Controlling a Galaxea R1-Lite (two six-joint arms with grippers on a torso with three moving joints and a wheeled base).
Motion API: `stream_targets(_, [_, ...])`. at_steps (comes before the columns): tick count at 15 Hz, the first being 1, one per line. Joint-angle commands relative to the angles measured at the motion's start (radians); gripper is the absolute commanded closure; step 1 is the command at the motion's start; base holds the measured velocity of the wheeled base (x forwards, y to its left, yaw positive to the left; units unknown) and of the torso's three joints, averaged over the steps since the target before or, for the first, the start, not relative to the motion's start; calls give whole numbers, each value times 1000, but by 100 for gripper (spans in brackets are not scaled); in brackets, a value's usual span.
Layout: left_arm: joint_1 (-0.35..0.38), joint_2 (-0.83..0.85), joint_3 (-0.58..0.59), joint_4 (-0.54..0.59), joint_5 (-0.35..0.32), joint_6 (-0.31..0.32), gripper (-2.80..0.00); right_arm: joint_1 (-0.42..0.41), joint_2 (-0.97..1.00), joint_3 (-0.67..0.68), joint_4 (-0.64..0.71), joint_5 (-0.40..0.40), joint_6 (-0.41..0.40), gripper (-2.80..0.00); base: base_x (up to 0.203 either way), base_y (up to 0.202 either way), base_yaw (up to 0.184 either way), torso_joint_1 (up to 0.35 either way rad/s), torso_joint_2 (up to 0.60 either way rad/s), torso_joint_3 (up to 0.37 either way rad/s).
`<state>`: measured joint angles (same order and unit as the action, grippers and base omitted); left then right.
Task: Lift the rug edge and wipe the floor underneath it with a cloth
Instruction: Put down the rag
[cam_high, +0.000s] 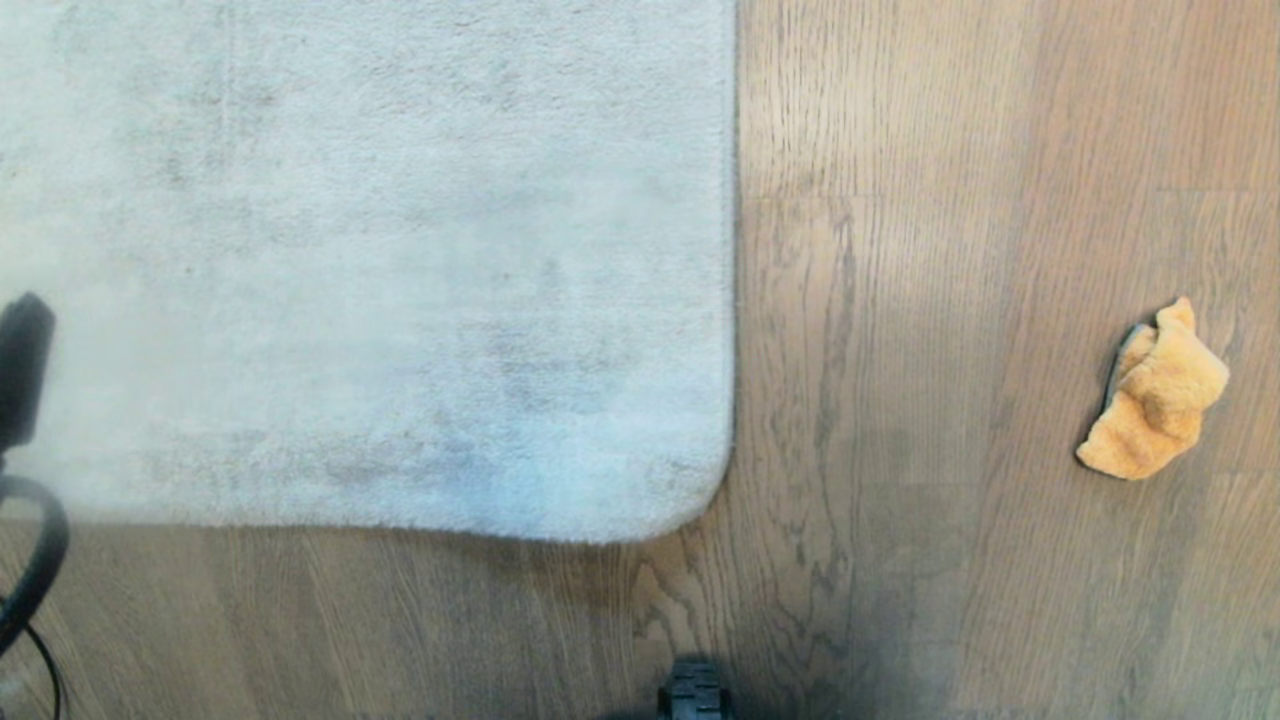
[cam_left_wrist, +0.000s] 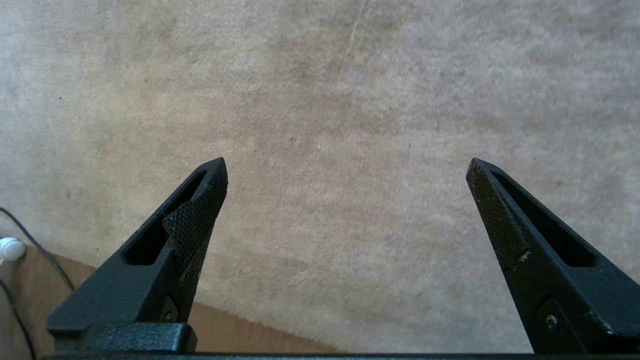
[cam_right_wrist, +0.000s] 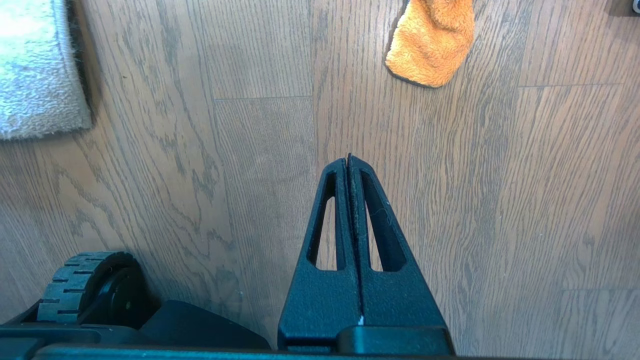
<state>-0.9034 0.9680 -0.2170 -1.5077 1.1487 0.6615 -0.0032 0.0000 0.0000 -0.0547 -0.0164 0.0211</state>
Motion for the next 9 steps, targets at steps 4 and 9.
stream_targets(4, [0,-37,133,90,35,-2,-280,0,2,0,-1,0,0,0,0,0,0,0,0,0])
stream_targets(9, [-1,-34,135,186,31,-3,0,0,2,0,-1,0,0,0,0,0,0,0,0,0])
